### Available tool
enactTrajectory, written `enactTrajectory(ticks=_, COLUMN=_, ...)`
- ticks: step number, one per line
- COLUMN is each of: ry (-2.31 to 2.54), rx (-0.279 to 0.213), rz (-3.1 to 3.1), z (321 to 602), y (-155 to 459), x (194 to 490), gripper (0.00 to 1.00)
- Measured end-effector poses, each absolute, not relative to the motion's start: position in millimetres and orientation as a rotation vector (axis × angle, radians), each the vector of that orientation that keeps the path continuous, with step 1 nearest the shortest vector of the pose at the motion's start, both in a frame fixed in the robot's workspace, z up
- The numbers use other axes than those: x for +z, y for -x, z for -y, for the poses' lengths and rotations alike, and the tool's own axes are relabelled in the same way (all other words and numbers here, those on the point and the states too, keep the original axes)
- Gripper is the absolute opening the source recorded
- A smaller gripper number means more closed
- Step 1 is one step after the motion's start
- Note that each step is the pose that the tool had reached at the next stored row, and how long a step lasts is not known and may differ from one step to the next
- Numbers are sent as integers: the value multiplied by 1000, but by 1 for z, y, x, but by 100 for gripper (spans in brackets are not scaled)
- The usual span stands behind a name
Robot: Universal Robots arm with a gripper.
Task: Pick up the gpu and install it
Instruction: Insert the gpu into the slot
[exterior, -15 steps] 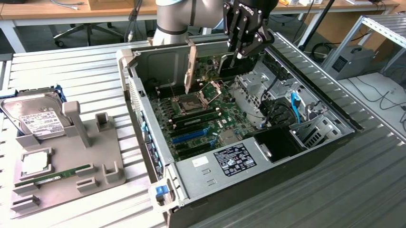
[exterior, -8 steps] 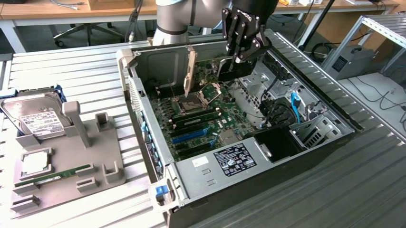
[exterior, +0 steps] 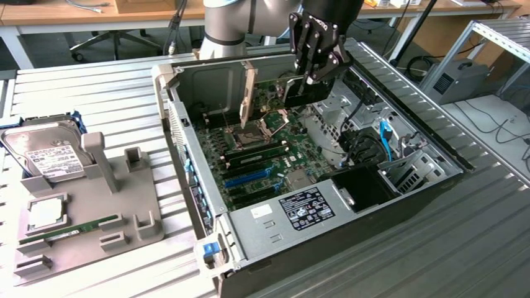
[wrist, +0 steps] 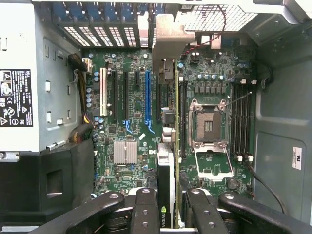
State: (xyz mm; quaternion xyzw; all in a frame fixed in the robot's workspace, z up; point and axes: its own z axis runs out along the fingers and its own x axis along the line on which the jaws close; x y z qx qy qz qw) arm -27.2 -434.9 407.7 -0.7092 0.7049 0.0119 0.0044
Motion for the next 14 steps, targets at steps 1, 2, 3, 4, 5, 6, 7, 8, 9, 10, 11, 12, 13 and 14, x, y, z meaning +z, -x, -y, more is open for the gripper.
enactTrajectory(ticks=1, ry=2222, rx=37, rz=-2208, z=435, y=27, x=408, gripper=27)
enactTrajectory(ticks=2, ry=2222, rx=37, rz=-2208, z=435, y=27, x=408, gripper=27)
enactTrajectory(ticks=3, ry=2222, rx=37, rz=-2208, z=435, y=27, x=408, gripper=27)
enactTrajectory(ticks=4, ry=2222, rx=37, rz=-2208, z=435, y=27, x=408, gripper=27)
enactTrajectory(ticks=5, ry=2222, rx=37, rz=-2208, z=435, y=27, x=408, gripper=27)
enactTrajectory(ticks=6, ry=2222, rx=37, rz=-2208, z=435, y=27, x=407, gripper=27)
enactTrajectory(ticks=7, ry=2222, rx=37, rz=-2208, z=435, y=27, x=407, gripper=27)
enactTrajectory(ticks=8, ry=2222, rx=37, rz=-2208, z=435, y=27, x=407, gripper=27)
enactTrajectory(ticks=9, ry=2222, rx=37, rz=-2208, z=435, y=27, x=406, gripper=27)
enactTrajectory(ticks=10, ry=2222, rx=37, rz=-2208, z=435, y=27, x=405, gripper=27)
enactTrajectory(ticks=11, ry=2222, rx=37, rz=-2208, z=435, y=27, x=403, gripper=27)
enactTrajectory(ticks=12, ry=2222, rx=37, rz=-2208, z=435, y=27, x=402, gripper=27)
enactTrajectory(ticks=13, ry=2222, rx=37, rz=-2208, z=435, y=27, x=401, gripper=27)
enactTrajectory(ticks=14, ry=2222, rx=37, rz=-2208, z=435, y=27, x=400, gripper=27)
